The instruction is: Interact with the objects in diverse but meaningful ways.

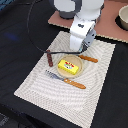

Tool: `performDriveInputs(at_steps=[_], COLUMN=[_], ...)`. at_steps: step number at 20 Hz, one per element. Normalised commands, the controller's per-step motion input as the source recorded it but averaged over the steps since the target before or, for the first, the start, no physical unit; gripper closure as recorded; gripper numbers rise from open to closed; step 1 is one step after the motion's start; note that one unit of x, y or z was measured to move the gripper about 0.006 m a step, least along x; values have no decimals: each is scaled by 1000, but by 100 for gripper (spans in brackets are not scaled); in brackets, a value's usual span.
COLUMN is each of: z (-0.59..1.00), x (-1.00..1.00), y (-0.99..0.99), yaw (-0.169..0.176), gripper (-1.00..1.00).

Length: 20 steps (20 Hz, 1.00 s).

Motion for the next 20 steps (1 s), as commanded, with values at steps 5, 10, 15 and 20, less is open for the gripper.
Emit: performDriveInputs(at_steps=[5, 10, 15, 20], z=[-9, 0, 0, 289], x=[-481, -349, -145, 3], y=[174, 162, 207, 214], yaw=[13, 10, 1, 0], gripper=[-100, 100, 100, 100])
